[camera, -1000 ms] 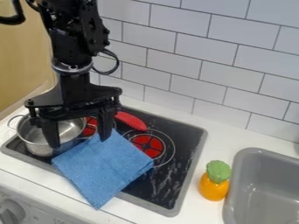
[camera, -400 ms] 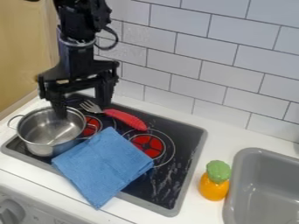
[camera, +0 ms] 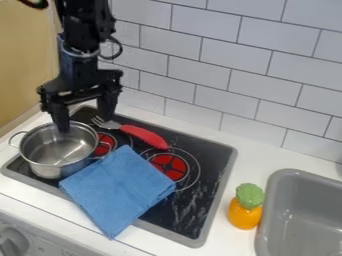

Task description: Put the pot on the top of the blue towel

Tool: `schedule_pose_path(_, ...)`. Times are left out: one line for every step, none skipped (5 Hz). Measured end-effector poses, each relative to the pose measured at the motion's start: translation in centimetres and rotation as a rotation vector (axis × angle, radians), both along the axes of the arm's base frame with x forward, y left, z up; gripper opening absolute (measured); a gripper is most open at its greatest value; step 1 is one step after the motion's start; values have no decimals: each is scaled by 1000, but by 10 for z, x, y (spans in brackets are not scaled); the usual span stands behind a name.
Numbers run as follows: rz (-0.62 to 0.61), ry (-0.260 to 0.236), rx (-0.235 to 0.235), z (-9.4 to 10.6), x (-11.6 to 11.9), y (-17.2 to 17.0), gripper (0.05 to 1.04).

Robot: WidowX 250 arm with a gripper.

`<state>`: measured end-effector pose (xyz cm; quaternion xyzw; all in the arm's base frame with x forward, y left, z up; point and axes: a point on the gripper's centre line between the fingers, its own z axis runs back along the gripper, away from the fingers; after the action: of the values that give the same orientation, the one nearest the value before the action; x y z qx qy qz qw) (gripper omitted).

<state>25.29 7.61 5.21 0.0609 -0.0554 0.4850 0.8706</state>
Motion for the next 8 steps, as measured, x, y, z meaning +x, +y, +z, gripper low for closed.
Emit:
schedule_pose_path(1, 32, 0, -17, 11, 4, 999)
schedule_pose_path(10, 49, 3, -25, 15, 6, 999)
schedule_pose_path(20, 69, 10, -32, 13, 7, 943)
schedule_pose_path(42, 54, 17, -31, 15, 9, 632)
schedule_pose_path(47, 49, 28, -32, 15, 9, 324)
schedule_pose_path(46, 59, 33, -34, 12, 8, 126)
schedule_pose_path(52, 57, 36, -34, 12, 7, 61)
schedule_pose_path(58, 70, 38, -34, 9, 7, 54)
